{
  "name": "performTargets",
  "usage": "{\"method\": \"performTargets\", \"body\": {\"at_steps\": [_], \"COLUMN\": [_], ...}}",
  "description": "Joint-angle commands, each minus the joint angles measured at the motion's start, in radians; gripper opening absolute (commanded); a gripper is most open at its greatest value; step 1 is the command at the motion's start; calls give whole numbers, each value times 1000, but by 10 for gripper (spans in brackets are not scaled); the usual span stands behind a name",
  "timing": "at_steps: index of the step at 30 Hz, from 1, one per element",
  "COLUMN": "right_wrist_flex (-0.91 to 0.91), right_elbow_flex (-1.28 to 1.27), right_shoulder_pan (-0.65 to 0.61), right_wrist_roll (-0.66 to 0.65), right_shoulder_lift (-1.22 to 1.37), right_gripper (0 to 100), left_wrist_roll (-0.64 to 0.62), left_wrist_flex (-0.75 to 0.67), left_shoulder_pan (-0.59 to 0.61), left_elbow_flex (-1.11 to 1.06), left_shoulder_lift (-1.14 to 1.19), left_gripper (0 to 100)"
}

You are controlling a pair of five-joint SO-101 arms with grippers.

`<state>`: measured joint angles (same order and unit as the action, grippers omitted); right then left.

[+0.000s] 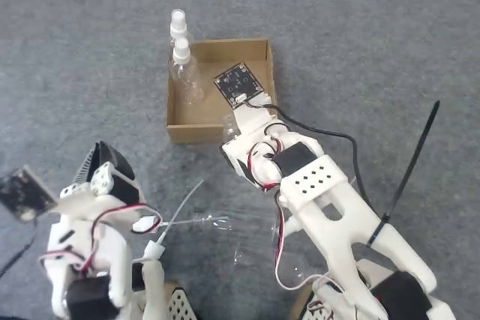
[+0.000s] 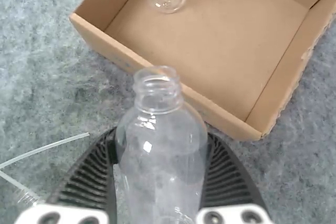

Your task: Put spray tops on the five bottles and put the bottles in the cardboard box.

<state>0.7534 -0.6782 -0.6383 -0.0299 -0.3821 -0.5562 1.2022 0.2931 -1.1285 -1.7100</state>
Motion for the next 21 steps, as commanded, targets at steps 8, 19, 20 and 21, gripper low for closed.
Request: {"method": "performTargets", "body": {"at_steps": [8, 19, 20, 21], "right_wrist_flex": [-27, -27, -27, -27], "right_elbow_flex": [9, 9, 9, 9], "right_shoulder_pan": [12, 12, 12, 12], "right_wrist_roll": [2, 0, 0, 0], "right_shoulder_lift": [-61, -61, -61, -61], "right_gripper": [7, 7, 7, 7], "left_wrist_roll": [-40, -55, -55, -55], "left_wrist_flex": [83, 97, 97, 97], "left_shoulder_pan": [-5, -6, -6, -6], "left_elbow_flex": [214, 217, 217, 219], "left_shoulder_lift": [428, 592, 611, 631], "left_gripper": [13, 16, 17, 20]}}
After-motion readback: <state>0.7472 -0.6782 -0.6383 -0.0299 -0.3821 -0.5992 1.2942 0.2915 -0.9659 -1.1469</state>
